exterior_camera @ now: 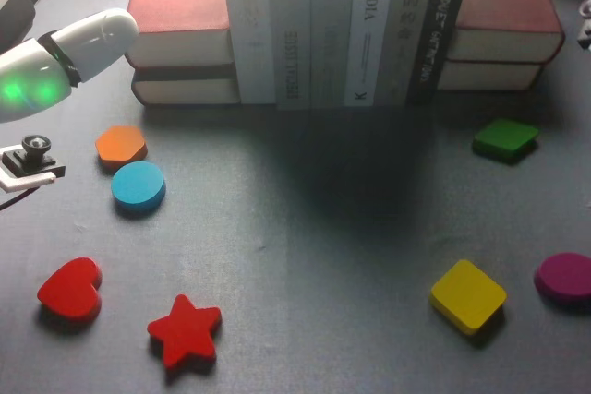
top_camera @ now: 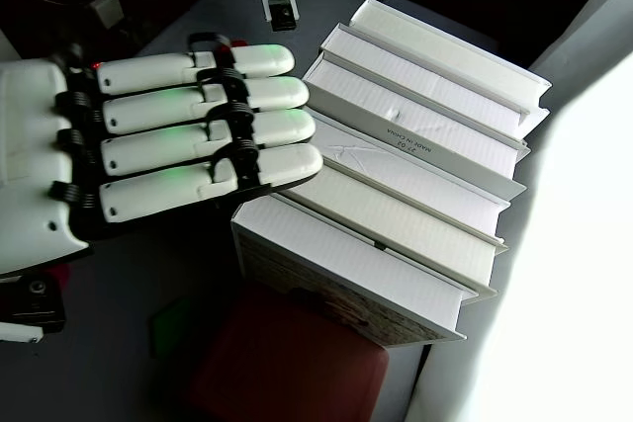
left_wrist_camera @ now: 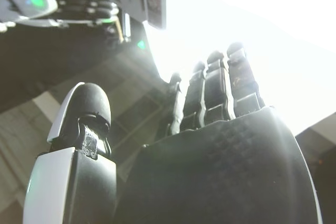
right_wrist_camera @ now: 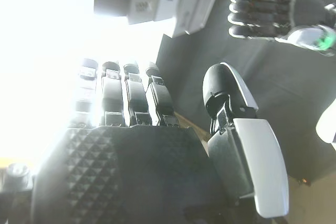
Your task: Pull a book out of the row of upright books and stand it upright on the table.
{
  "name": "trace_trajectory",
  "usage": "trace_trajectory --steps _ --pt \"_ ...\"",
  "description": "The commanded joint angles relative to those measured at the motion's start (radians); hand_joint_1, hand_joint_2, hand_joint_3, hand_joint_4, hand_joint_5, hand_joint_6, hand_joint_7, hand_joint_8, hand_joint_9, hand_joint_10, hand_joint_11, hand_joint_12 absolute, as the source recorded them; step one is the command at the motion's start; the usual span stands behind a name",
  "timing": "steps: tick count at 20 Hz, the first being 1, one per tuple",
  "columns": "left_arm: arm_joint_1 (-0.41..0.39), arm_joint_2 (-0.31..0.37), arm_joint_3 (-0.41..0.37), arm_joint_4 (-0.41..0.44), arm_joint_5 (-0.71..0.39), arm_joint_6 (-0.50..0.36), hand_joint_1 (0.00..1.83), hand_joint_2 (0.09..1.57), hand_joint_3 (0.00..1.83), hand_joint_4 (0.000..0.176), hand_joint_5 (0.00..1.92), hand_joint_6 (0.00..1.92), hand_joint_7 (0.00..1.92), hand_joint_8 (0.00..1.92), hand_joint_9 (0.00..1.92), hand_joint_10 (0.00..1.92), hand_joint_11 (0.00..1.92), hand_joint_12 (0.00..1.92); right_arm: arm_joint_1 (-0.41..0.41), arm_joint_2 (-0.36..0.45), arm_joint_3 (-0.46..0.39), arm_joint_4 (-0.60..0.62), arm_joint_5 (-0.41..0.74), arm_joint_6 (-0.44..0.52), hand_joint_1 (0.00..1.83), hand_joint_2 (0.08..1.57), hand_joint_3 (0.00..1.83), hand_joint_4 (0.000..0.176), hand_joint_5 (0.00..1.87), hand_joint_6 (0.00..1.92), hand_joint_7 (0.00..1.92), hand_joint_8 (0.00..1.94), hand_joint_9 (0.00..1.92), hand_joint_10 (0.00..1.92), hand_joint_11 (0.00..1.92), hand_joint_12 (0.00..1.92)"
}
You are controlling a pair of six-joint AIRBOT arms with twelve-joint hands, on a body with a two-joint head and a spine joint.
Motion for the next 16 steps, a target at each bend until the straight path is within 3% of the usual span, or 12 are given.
trace_trajectory --steps 1,4,6,8,9,11,13,16 --pt "-0.007 -0.006 0.007 -0.023 -0.121 -0.011 0.37 1.35 0.00 0.059 0.01 0.00 0.00 0.00 0.00 0.00 0.00 0.00 0.020 -0.009 0.011 0.015 0.063 -0.001 0.12 1.39 0.00 0.000 0.17 0.06 0.00 0.00 0.00 0.00 0.00 0.00" --pt "-0.007 -0.008 0.009 -0.023 -0.120 -0.013 0.39 1.35 0.00 0.046 0.04 0.01 0.00 0.00 0.00 0.00 0.00 0.00 0.038 -0.039 0.038 0.001 0.006 -0.001 0.08 1.38 0.00 0.000 0.33 0.12 0.00 0.00 0.00 0.00 0.00 0.00" --pt "-0.007 -0.008 0.009 -0.023 -0.120 -0.013 0.38 1.35 0.00 0.050 0.05 0.01 0.00 0.00 0.00 0.00 0.00 0.00 0.039 -0.047 0.044 -0.005 -0.016 -0.002 0.07 1.39 0.00 0.000 0.42 0.16 0.00 0.00 0.00 0.00 0.00 0.00" --pt "-0.006 -0.008 0.009 -0.024 -0.122 -0.014 0.40 1.35 0.00 0.037 0.08 0.01 0.00 0.00 0.00 0.00 0.00 0.00 0.039 -0.050 0.044 -0.016 -0.028 -0.002 0.19 1.38 0.00 0.000 0.66 0.26 0.03 0.01 0.00 0.00 0.00 0.00" --pt "-0.006 -0.008 0.009 -0.025 -0.122 -0.015 0.40 1.35 0.00 0.037 0.08 0.01 0.00 0.00 0.00 0.00 0.00 0.00 0.039 -0.050 0.042 -0.019 -0.028 -0.002 0.19 1.38 0.00 0.000 0.66 0.26 0.03 0.01 0.00 0.00 0.00 0.00" --pt "-0.004 -0.008 0.008 -0.028 -0.127 -0.018 0.39 1.34 0.00 0.047 0.08 0.01 0.00 0.00 0.00 0.00 0.00 0.00 0.039 -0.050 0.027 -0.020 -0.015 -0.002 0.25 1.38 0.00 0.000 0.74 0.36 0.08 0.00 0.00 0.00 0.00 0.00" --pt "-0.003 -0.008 0.007 -0.030 -0.130 -0.020 0.38 1.34 0.00 0.058 0.08 0.01 0.00 0.00 0.00 0.00 0.00 0.00 0.035 -0.036 -0.009 -0.020 0.029 -0.002 0.13 1.38 0.00 0.000 0.64 0.56 0.09 0.00 0.00 0.00 0.00 0.00" --pt "0.003 -0.006 0.003 -0.036 -0.139 -0.020 0.32 1.33 0.00 0.077 0.06 0.00 0.00 0.00 0.00 0.00 0.00 0.00 0.010 0.018 -0.067 -0.034 0.096 -0.002 0.10 1.39 0.01 0.000 0.61 0.58 0.10 0.00 0.00 0.00 0.00 0.00"
